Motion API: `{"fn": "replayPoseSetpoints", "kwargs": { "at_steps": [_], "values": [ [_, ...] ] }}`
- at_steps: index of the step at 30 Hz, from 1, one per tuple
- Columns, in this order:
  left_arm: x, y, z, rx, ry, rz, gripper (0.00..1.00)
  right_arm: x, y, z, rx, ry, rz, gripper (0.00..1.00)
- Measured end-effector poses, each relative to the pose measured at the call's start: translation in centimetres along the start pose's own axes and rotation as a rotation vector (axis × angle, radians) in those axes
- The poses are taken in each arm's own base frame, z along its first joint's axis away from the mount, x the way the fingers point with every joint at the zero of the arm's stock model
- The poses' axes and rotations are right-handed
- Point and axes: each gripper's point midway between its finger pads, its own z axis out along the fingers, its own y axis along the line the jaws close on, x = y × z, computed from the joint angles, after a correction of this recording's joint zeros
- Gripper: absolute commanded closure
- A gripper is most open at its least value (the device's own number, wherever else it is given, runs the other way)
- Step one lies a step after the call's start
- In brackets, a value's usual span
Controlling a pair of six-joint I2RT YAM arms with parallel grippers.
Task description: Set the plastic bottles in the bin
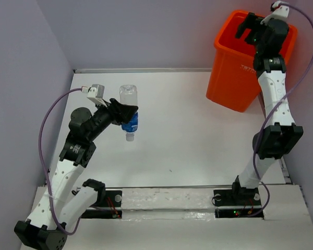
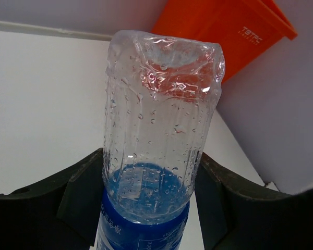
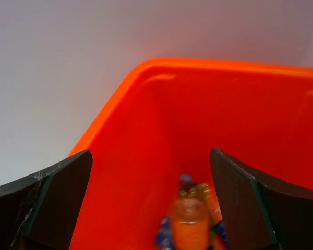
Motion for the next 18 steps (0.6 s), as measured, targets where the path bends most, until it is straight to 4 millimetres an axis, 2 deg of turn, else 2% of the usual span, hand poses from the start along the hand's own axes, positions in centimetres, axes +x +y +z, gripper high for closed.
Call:
{"fn": "replayPoseSetpoints", "kwargs": {
  "at_steps": [2, 4, 5, 6, 7, 9, 10, 12, 14, 16, 18],
  "values": [
    [-0.6, -1.0, 0.4, 0.042, -0.023, -0.012, 0.38, 3.1, 1.9, -1.3, -0.085, 0.089, 0.064, 0.02],
    [-1.6, -2.0, 0.9, 0.086, -0.060, -0.025, 0.38, 6.2, 6.8, -6.3, -0.229, 0.177, 0.110, 0.02],
    [-2.0, -2.4, 1.2, 0.103, -0.077, -0.031, 0.38, 6.6, 9.9, -8.8, -0.321, 0.162, 0.145, 0.02],
    [-2.5, -2.9, 1.4, 0.124, -0.099, -0.038, 0.38, 8.2, 15.9, -15.4, -0.510, 0.209, 0.187, 0.03],
    [-2.9, -3.4, 1.7, 0.144, -0.114, -0.048, 0.38, 8.4, 17.4, -17.2, -0.562, 0.218, 0.202, 0.03],
    [-3.3, -4.2, 2.2, 0.177, -0.135, -0.062, 0.38, 9.3, 24.4, -26.3, -0.883, 0.242, 0.284, 0.03],
    [-3.4, -4.6, 2.5, 0.189, -0.138, -0.068, 0.38, 10.1, 26.2, -29.5, -0.988, 0.259, 0.309, 0.03],
    [-3.2, -5.4, 3.1, 0.217, -0.139, -0.081, 0.38, 12.5, 28.2, -34.7, -1.139, 0.327, 0.340, 0.02],
    [-3.0, -6.0, 3.5, 0.236, -0.138, -0.090, 0.38, 15.6, 29.4, -37.4, -1.214, 0.418, 0.340, 0.02],
    [-2.7, -6.9, 4.0, 0.256, -0.138, -0.100, 0.38, 17.8, 30.5, -38.8, -1.249, 0.486, 0.328, 0.02],
    [-2.1, -7.7, 4.4, 0.275, -0.130, -0.101, 0.37, 18.8, 31.2, -39.7, -1.277, 0.517, 0.322, 0.02]
  ]
}}
